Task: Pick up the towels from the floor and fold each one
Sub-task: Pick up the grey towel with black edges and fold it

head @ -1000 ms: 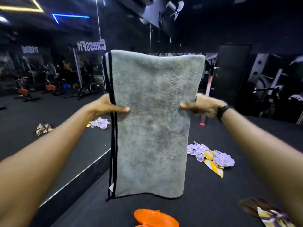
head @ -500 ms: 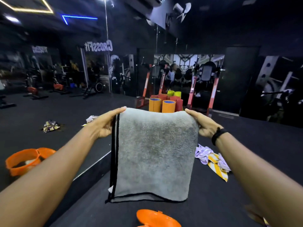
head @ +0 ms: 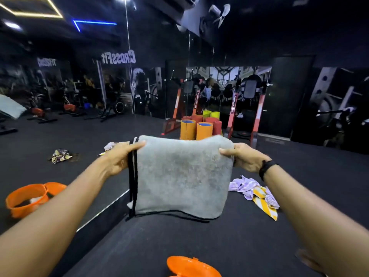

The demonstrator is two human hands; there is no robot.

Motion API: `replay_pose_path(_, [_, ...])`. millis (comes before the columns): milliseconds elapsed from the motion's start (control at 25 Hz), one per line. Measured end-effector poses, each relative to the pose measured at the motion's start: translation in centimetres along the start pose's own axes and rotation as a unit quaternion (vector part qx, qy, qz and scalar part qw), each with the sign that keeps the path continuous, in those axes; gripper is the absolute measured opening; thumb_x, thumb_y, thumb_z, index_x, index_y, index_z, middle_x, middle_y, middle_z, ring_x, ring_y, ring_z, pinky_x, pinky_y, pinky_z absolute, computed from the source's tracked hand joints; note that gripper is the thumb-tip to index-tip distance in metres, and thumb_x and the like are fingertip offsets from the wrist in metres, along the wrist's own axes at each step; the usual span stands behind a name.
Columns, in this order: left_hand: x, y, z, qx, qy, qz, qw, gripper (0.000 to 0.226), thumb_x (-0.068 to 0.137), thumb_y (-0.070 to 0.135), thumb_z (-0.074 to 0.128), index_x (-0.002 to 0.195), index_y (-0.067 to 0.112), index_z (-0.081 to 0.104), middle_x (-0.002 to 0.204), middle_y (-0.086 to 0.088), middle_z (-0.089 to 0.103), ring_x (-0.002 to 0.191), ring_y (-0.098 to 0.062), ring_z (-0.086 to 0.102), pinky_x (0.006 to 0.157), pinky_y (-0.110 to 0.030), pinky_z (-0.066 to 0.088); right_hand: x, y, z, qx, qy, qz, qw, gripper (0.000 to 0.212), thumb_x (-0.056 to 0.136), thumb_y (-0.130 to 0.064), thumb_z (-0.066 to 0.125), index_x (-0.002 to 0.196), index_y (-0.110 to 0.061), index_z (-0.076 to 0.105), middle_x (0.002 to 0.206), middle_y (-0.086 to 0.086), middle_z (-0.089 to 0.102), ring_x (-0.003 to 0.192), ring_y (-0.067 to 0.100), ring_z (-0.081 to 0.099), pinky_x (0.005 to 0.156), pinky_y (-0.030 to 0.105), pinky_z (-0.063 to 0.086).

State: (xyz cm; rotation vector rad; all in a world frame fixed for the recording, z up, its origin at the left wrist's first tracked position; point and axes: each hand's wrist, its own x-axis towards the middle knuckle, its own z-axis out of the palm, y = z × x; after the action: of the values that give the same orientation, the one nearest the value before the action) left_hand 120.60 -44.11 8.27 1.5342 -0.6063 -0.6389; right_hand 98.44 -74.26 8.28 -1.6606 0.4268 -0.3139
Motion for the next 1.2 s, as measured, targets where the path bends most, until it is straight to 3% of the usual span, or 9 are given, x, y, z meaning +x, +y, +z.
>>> replay_pose_path(200, [0.0,0.2,0.9,0.017,-0.020,0.036,0.999,0.029,0.078,0.012,0.073,0.107,0.018,0.069,0.088,0.001,0.069,0.071,-0.010,0.065,0.076,-0.030,0.051,0.6,-0.9,-0.2,0.061,0.060,-0.022,0.996,0.030,0.087,-0.011,0.065,0.117,-0.007,0.064,0.086,0.000,0.074,0.076,0.012,0.068,0.069,0.026,0.057])
replay_pose_path(320, [0.1,0.0,1.3,-0.007,0.041,0.047,0.998,0.028,0.078,0.002,0.072,0.105,0.011,0.068,0.078,0.002,0.073,0.071,-0.012,0.066,0.078,-0.030,0.053,-0.3,-1.5,-0.3,0.035,0.013,-0.035,0.999,0.032,0.078,-0.002,0.070,0.109,-0.009,0.065,0.091,0.001,0.074,0.078,0.013,0.070,0.064,0.024,0.058])
replay_pose_path(480, [0.3,0.9,2.5,-0.074,0.095,0.094,0.988,0.023,0.079,-0.002,0.071,0.095,0.013,0.062,0.074,0.004,0.072,0.074,-0.013,0.066,0.069,-0.025,0.056,-0.4,-2.3,-0.3,0.084,0.033,-0.103,0.991,0.053,0.055,-0.006,0.079,0.105,-0.009,0.064,0.090,0.002,0.074,0.084,0.017,0.069,0.066,0.024,0.058])
replay_pose_path(640, [0.7,1.6,2.6,-0.073,0.132,0.106,0.983,0.048,0.069,-0.008,0.076,0.101,0.015,0.050,0.086,-0.002,0.068,0.079,-0.022,0.066,0.076,-0.037,0.050,-0.3,-2.4,-0.2,0.063,0.053,-0.162,0.983,0.073,0.038,-0.007,0.084,0.106,-0.008,0.060,0.094,0.005,0.072,0.080,0.012,0.070,0.069,0.024,0.058])
replay_pose_path(720, [0.8,1.8,2.5,-0.055,0.141,0.110,0.982,0.057,0.066,-0.012,0.077,0.106,0.018,0.050,0.090,-0.003,0.069,0.082,-0.025,0.064,0.077,-0.039,0.044,-0.2,-2.4,-0.3,0.040,0.093,-0.191,0.976,0.061,0.044,0.003,0.084,0.099,-0.008,0.060,0.083,-0.002,0.074,0.075,0.008,0.070,0.065,0.021,0.057])
replay_pose_path(840, [0.4,2.2,2.7,-0.026,0.133,0.133,0.982,0.056,0.065,-0.018,0.074,0.108,0.014,0.060,0.088,-0.004,0.069,0.070,-0.017,0.065,0.057,-0.027,0.054,-0.1,-2.7,-0.2,0.011,0.144,-0.215,0.966,0.041,0.062,0.017,0.076,0.091,-0.010,0.064,0.073,-0.007,0.074,0.069,0.004,0.068,0.063,0.019,0.056])
replay_pose_path(1040, [0.4,2.4,2.4,-0.098,0.102,0.141,0.980,0.021,0.077,0.007,0.076,0.086,0.020,0.061,0.067,0.007,0.064,0.053,-0.008,0.060,0.044,-0.021,0.045,-0.6,-2.5,0.3,0.122,0.113,-0.160,0.973,0.055,0.046,-0.028,0.084,0.091,-0.007,0.061,0.079,0.003,0.071,0.067,0.010,0.068,0.063,0.023,0.057])
replay_pose_path(1120, [0.6,2.0,2.2,-0.116,0.109,0.131,0.979,0.021,0.080,0.006,0.073,0.084,0.023,0.060,0.066,0.009,0.061,0.054,-0.008,0.055,0.044,-0.019,0.041,-0.4,-2.0,0.4,0.130,0.129,-0.155,0.971,0.043,0.055,-0.018,0.082,0.086,-0.011,0.053,0.080,0.006,0.063,0.062,0.009,0.066,0.059,0.022,0.055])
replay_pose_path(1200, [0.6,1.7,2.0,-0.131,0.093,0.124,0.979,0.030,0.079,0.000,0.071,0.094,0.024,0.061,0.070,0.007,0.068,0.059,-0.009,0.061,0.050,-0.021,0.049,-0.2,-1.8,0.5,0.151,0.135,-0.149,0.968,0.040,0.068,0.003,0.075,0.099,-0.010,0.053,0.087,0.007,0.061,0.068,0.011,0.065,0.059,0.022,0.055])
